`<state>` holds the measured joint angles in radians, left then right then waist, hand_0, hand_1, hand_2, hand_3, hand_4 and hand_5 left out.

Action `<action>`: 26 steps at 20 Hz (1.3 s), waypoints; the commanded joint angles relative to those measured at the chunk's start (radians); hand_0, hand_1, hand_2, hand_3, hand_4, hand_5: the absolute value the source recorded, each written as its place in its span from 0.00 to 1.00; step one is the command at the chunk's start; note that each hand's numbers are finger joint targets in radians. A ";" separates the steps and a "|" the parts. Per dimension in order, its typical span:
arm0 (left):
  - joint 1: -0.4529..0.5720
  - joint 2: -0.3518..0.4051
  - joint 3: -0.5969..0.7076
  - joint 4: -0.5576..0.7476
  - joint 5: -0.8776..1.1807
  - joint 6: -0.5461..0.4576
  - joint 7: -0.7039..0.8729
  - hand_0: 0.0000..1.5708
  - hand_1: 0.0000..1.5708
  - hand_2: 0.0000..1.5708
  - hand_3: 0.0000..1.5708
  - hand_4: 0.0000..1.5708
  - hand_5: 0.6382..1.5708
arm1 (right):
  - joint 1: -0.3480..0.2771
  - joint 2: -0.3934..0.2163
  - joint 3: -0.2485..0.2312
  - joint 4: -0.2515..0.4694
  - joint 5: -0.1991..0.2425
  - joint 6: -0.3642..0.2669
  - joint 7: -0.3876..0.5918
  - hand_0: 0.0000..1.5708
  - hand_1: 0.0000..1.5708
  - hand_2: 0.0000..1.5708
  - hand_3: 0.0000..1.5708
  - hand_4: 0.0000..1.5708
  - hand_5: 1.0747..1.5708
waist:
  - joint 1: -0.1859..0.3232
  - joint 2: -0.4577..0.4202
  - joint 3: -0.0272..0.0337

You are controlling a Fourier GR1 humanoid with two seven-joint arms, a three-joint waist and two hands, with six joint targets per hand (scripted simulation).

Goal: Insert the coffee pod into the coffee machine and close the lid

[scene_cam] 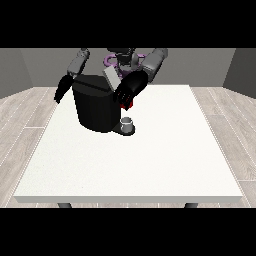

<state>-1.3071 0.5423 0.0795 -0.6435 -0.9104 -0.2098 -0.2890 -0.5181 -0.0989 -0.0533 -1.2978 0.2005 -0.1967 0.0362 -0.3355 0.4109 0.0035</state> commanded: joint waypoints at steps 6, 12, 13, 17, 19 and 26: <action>0.042 0.004 0.014 0.021 -0.016 0.062 -0.020 0.00 0.00 0.31 0.24 0.00 1.00 | 0.048 0.029 0.008 -0.011 -0.005 -0.013 -0.015 0.00 0.00 0.00 0.00 0.11 1.00 | 0.009 -0.013 -0.0033; 0.073 -0.032 0.015 0.020 0.005 -0.028 0.024 0.00 0.00 0.00 0.10 0.00 1.00 | 0.094 0.026 -0.022 0.054 -0.018 -0.018 -0.029 0.00 0.00 0.00 0.00 0.00 1.00 | 0.083 -0.133 -0.0030; 0.091 -0.099 -0.003 -0.003 0.001 -0.024 0.084 0.00 0.00 0.00 0.04 0.00 1.00 | 0.122 0.021 -0.040 0.104 -0.029 -0.012 -0.054 0.00 0.00 0.00 0.00 0.00 1.00 | 0.105 -0.176 -0.0026; 0.198 -0.186 -0.027 -0.031 0.025 -0.055 0.059 0.00 0.00 0.00 0.00 0.00 1.00 | 0.180 0.012 -0.078 0.158 -0.056 -0.009 -0.068 0.00 0.00 0.00 0.00 0.00 1.00 | 0.196 -0.277 -0.0028; 0.249 -0.174 -0.007 -0.029 0.036 -0.010 0.019 0.00 0.00 0.11 0.00 0.00 1.00 | 0.218 0.033 -0.041 0.126 -0.039 -0.007 -0.107 0.00 0.00 0.00 0.00 0.00 1.00 | 0.183 -0.271 -0.0033; 0.430 -0.422 0.265 -0.020 0.401 -0.038 -0.021 0.00 0.00 0.00 0.00 0.30 1.00 | 0.347 -0.001 -0.094 0.161 -0.069 0.004 -0.097 0.00 0.00 0.00 0.00 0.00 1.00 | 0.318 -0.492 -0.0058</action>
<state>-0.9756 0.2282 0.2376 -0.6697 -0.6567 -0.2370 -0.2925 -0.2357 -0.0826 -0.1229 -1.1524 0.1461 -0.1988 -0.0472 -0.0787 0.0149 -0.0015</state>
